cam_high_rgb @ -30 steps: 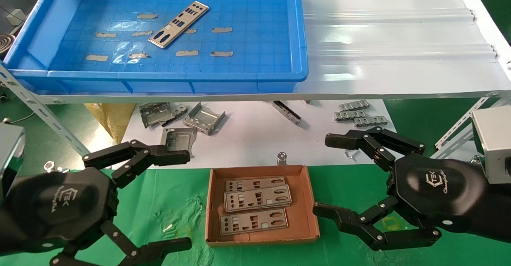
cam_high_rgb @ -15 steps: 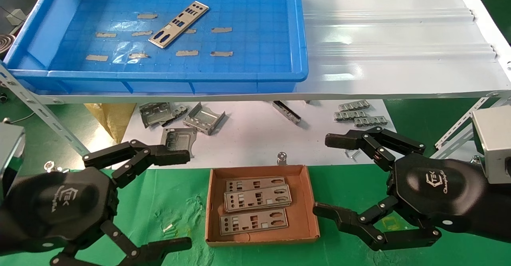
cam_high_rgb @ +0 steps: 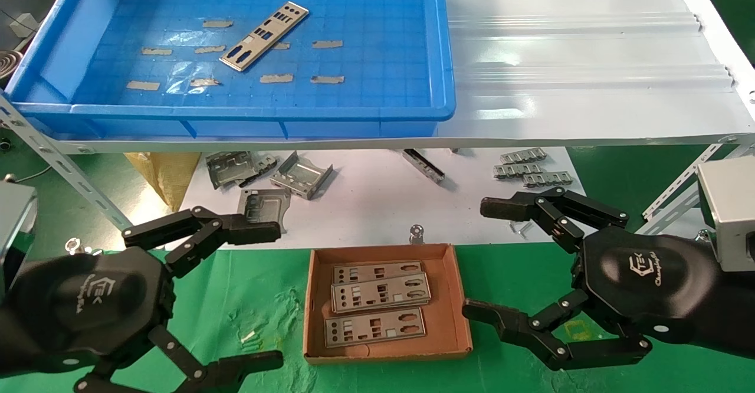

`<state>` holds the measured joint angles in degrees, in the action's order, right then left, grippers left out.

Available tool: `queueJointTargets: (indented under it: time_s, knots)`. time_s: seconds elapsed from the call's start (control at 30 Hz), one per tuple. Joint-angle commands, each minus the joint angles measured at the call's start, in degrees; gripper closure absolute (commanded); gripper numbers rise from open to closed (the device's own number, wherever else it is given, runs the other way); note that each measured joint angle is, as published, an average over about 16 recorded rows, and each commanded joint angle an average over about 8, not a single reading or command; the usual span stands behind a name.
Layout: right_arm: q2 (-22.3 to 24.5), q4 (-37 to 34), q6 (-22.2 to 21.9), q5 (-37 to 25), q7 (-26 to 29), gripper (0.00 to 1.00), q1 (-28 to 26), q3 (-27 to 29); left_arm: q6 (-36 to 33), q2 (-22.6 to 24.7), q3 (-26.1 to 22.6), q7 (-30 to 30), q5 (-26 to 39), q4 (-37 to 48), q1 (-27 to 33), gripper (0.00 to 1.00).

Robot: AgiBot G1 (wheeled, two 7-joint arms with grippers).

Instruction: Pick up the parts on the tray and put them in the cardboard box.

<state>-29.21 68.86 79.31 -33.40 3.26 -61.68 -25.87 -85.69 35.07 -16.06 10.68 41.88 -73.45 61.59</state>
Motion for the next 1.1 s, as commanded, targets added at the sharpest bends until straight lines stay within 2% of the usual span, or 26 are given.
queueJointTargets:
  time_s: [0.03,1.1]
  knots:
    - [0.0,0.0,0.0,0.0,0.0,0.00,0.0,0.0,0.0,0.0,0.0,0.0,0.0,0.0,0.0,0.00]
    - [0.0,0.0,0.0,0.0,0.0,0.00,0.0,0.0,0.0,0.0,0.0,0.0,0.0,0.0,0.0,0.00]
